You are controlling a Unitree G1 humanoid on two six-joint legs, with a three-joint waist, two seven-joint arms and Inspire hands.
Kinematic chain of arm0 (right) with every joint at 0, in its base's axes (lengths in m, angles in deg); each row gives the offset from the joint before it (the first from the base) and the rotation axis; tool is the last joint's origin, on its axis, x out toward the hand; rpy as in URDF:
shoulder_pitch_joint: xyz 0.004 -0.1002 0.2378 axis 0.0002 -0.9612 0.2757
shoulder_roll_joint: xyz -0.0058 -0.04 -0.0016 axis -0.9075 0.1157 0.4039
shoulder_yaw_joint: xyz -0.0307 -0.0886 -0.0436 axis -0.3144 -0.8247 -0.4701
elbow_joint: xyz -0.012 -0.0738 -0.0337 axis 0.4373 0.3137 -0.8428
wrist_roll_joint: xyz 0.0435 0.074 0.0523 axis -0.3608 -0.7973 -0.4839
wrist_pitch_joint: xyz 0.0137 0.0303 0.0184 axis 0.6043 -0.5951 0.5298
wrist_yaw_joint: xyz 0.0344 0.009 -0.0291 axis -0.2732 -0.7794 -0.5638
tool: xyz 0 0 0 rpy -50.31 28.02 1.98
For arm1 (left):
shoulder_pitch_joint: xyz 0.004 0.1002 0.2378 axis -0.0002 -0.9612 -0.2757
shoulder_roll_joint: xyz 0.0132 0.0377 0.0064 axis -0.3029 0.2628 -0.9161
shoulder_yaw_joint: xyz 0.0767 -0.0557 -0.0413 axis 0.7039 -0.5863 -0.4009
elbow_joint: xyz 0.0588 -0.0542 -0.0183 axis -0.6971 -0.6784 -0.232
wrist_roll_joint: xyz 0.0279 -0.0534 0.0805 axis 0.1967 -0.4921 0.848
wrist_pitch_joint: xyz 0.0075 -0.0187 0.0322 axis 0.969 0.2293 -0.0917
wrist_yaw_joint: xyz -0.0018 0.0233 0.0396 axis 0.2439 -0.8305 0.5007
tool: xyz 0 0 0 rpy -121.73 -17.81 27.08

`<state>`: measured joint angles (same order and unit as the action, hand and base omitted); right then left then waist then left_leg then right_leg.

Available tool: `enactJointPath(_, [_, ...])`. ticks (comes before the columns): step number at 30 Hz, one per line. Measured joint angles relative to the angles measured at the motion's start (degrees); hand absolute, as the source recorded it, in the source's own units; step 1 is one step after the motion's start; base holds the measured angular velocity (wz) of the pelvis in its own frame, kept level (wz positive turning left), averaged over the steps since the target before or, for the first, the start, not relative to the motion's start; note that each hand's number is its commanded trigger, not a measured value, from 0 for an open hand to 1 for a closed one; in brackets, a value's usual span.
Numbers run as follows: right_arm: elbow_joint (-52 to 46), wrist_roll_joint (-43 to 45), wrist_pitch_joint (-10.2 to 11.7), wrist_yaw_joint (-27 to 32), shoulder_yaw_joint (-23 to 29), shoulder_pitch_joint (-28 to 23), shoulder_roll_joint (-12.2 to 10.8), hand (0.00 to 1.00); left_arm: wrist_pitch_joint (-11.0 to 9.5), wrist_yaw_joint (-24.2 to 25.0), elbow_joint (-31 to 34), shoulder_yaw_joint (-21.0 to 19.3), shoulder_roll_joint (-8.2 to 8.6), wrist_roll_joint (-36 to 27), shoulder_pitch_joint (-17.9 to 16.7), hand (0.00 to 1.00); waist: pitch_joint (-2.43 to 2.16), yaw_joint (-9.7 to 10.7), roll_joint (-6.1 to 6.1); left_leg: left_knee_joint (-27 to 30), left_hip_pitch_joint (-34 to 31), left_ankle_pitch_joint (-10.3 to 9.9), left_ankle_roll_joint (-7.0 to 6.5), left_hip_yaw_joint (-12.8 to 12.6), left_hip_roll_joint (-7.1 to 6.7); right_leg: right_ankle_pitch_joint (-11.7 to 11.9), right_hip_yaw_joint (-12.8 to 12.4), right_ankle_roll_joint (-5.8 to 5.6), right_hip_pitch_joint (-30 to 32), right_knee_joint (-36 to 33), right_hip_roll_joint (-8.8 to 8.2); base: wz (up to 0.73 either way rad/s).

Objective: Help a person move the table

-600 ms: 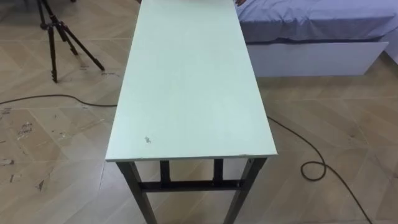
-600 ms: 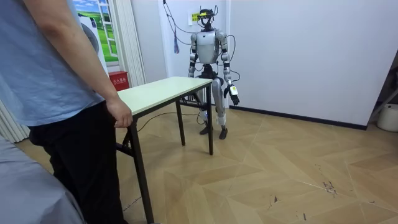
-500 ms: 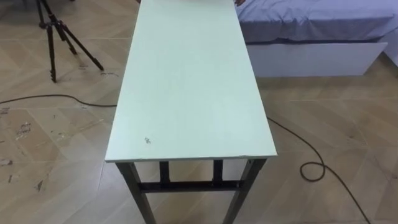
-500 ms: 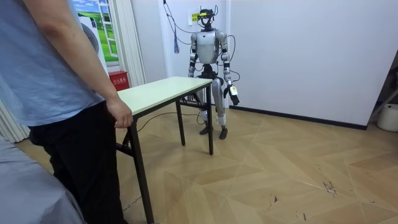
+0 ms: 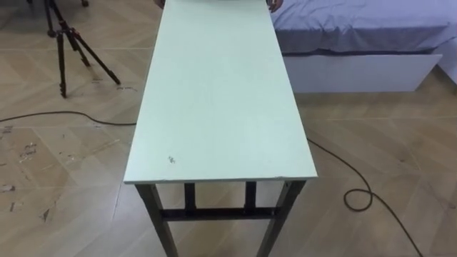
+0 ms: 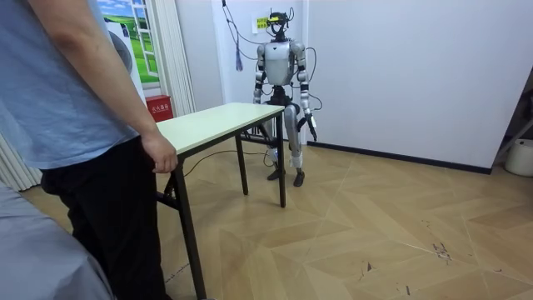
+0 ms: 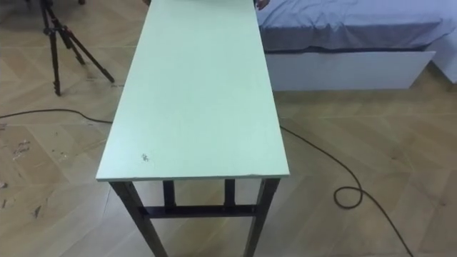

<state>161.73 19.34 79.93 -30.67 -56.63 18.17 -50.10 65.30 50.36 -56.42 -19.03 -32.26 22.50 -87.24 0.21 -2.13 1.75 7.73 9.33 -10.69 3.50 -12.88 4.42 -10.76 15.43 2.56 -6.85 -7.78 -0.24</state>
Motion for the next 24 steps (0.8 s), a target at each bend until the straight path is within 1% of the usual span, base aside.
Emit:
enactJointPath(1, [-1.3, -0.3, -0.1, -0.3, 0.0, -0.6, 0.4, 0.00, 0.0, 1.3, 0.6, 0.2, -0.14, -4.7, -0.1, 0.00, -0.02, -0.1, -0.06, 0.0, -0.3, 0.0, 0.00, -0.2, -0.02, 0.0, 0.2, -0.01, 0.4, -0.1, -0.08, 0.06])
enactJointPath(2, [-2.4, -0.4, -0.3, -0.4, 0.0, -0.9, 0.7, 0.00, -0.1, 2.0, 1.2, 0.5, -0.23, -7.2, -0.2, 0.00, -0.04, -0.2, -0.11, 0.0, -0.7, 0.0, 0.00, -0.2, -0.02, 0.0, 0.3, -0.01, 0.6, -0.2, -0.12, 0.07])
enactJointPath(3, [-5.6, -0.4, -0.7, -0.4, 0.0, -1.7, 1.7, 0.00, -0.3, 3.8, 2.8, 0.8, -0.25, -11.8, -0.4, 0.00, -0.06, -0.6, -0.14, 0.0, -1.0, 0.0, 0.00, -0.2, -0.04, 0.0, 0.4, -0.02, 1.0, -0.4, -0.18, -0.03])
enactJointPath(4, [-9.2, -0.5, -0.6, -0.6, 0.2, -2.4, 2.5, 0.00, -0.4, 5.9, 4.6, 1.7, -0.29, -16.0, -0.7, 0.00, 0.29, -1.1, -0.56, 0.0, -1.3, 0.0, 0.00, -0.3, -0.03, 0.0, 0.4, -0.04, 1.4, -0.9, -0.31, -0.09])
enactJointPath(5, [-11.1, -0.5, -0.5, -1.1, 0.7, -2.6, 2.8, 0.00, -0.4, 7.1, 5.6, 2.1, -0.28, -17.9, -0.9, 0.00, 0.30, -1.2, -0.64, 0.1, -1.5, 0.0, 0.00, -0.6, -0.03, 0.0, 0.5, -0.04, 1.6, -1.0, -0.37, -0.10])
enactJointPath(7, [-17.2, -1.4, -0.4, -3.4, 2.2, -2.8, 2.8, 0.00, -0.9, 12.1, 8.8, 3.9, -0.42, -25.0, -1.6, 0.00, 0.22, -1.2, -1.01, 0.1, -1.6, 0.0, -0.01, -1.4, -0.02, 0.1, 0.7, -0.05, 1.9, -1.1, -0.48, 0.03])
enactJointPath(8, [-18.9, -2.1, -0.4, -3.8, 2.3, -2.9, 2.7, 0.00, -1.0, 13.3, 9.6, 4.3, -0.41, -26.7, -1.6, 0.00, 0.19, -1.1, -1.11, 0.1, -1.6, 0.0, -0.01, -1.6, -0.03, 0.1, 0.8, -0.05, 2.0, -1.1, -0.51, 0.08])
enactJointPath(10, [-25.9, -6.5, -0.4, -5.6, 2.8, -4.3, 2.0, 0.00, -1.2, 17.2, 14.5, 6.5, -0.50, -33.2, -2.7, 0.00, 0.15, -1.2, -1.36, 0.1, -1.6, 0.0, -0.01, -1.4, -0.05, 0.0, 1.1, -0.08, 2.0, -1.0, -0.58, 0.07])
enactJointPath(11, [-27.5, -7.4, -0.4, -6.1, 2.8, -4.8, 1.8, 0.00, -1.4, 18.3, 15.6, 7.1, -0.54, -34.5, -3.1, 0.00, 0.16, -1.2, -1.47, 0.1, -1.6, 0.0, -0.02, -1.4, -0.05, 0.0, 1.1, -0.08, 2.0, -1.0, -0.58, 0.06])
enactJointPath(12, [-31.1, -8.7, -0.4, -6.7, 2.7, -5.9, 1.7, 0.00, -1.4, 19.9, 18.2, 8.8, -0.72, -37.5, -3.7, 0.00, 0.16, -1.2, -1.61, 0.1, -1.6, 0.0, -0.05, -1.1, -0.08, 0.0, 1.2, -0.11, 1.9, -1.0, -0.59, 0.04])
enactJointPath(13, [-34.9, -10.3, -0.4, -7.5, 2.4, -7.1, 1.5, 0.00, -1.9, 21.0, 20.4, 10.7, -1.57, -40.2, -4.4, 0.00, 0.16, -1.2, -1.73, 0.1, -1.7, 0.0, -0.05, -0.8, -0.10, 0.0, 1.2, -0.14, 1.8, -0.9, -0.58, 0.03])
enactJointPath(15, [-39.5, -12.6, -0.4, -8.3, 1.8, -9.0, 1.3, 0.00, -1.9, 22.8, 23.4, 12.1, -2.15, -43.5, -5.2, 0.00, 0.17, -1.2, -1.88, 0.1, -1.8, 0.0, -0.06, -0.8, -0.12, 0.0, 1.3, -0.17, 1.7, -1.0, -0.59, 0.00])
enactJointPath(18, [-42.3, -14.7, -0.5, -9.4, -0.6, -9.1, 0.9, 0.00, -1.9, 24.8, 27.5, 14.6, -1.94, -51.0, -4.8, 0.00, 0.40, -1.1, -2.06, 0.1, -2.0, 0.0, -0.07, -0.8, -0.09, 0.0, 1.1, -0.17, 2.4, -1.7, -0.63, -0.03])
enactJointPath(19, [-43.3, -15.7, -0.5, -9.9, -1.6, -9.2, 0.8, 0.00, -1.9, 25.3, 30.1, 15.9, -1.67, -53.7, -4.9, 0.00, 0.40, -1.1, -2.06, 0.1, -2.0, 0.0, -0.07, -0.8, -0.12, 0.0, 1.0, -0.17, 2.9, -2.0, -0.73, -0.06])
enactJointPath(21, [-45.0, -16.8, -0.5, -11.2, -2.8, -9.2, 0.7, 0.00, -2.2, 27.3, 33.5, 17.9, -1.73, -56.2, -4.7, 0.00, 0.46, -0.9, -1.96, 0.1, -2.0, -0.1, -0.11, -0.8, -0.14, 0.0, 0.9, -0.17, 3.0, -2.0, -0.76, -0.02])
enactJointPath(22, [-45.9, -17.5, -0.4, -11.8, -3.6, -9.1, 0.7, 0.00, -2.3, 27.6, 35.4, 19.2, -1.79, -58.1, -4.4, 0.00, 0.40, -0.5, -1.88, 0.1, -2.0, -0.1, -0.13, -0.9, -0.15, 0.0, 1.0, -0.17, 2.8, -2.0, -0.79, 0.00])
enactJointPath(24, [-48.6, -18.5, -0.4, -11.8, -4.5, -9.1, 1.0, 0.00, -2.4, 27.6, 38.6, 20.1, -1.86, -60.8, -4.5, 0.00, 0.39, 0.1, -1.78, 0.1, -1.9, -0.1, -0.13, -1.0, -0.15, 0.0, 1.0, -0.17, 2.9, -2.1, -0.79, 0.00])
